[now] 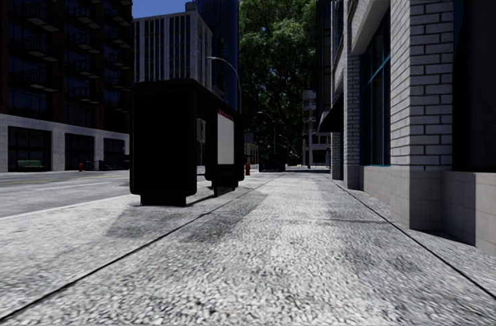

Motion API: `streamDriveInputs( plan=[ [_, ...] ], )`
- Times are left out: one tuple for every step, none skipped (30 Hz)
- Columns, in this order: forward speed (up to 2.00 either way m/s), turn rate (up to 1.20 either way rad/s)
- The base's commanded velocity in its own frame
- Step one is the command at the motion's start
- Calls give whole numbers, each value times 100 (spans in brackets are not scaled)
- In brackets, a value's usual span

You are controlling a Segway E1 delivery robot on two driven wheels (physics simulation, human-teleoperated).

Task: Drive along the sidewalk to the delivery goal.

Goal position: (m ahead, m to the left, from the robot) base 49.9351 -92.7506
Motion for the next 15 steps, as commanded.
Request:
streamDriveInputs(
  plan=[
    [154,-120],
    [154,-116],
    [154,-35],
    [154,-35],
    [154,-31],
    [154,-30],
    [154,-29],
    [154,-29],
    [154,0],
    [154,0],
    [154,0],
    [154,0],
    [154,0],
    [154,0],
    [154,0]
  ],
)
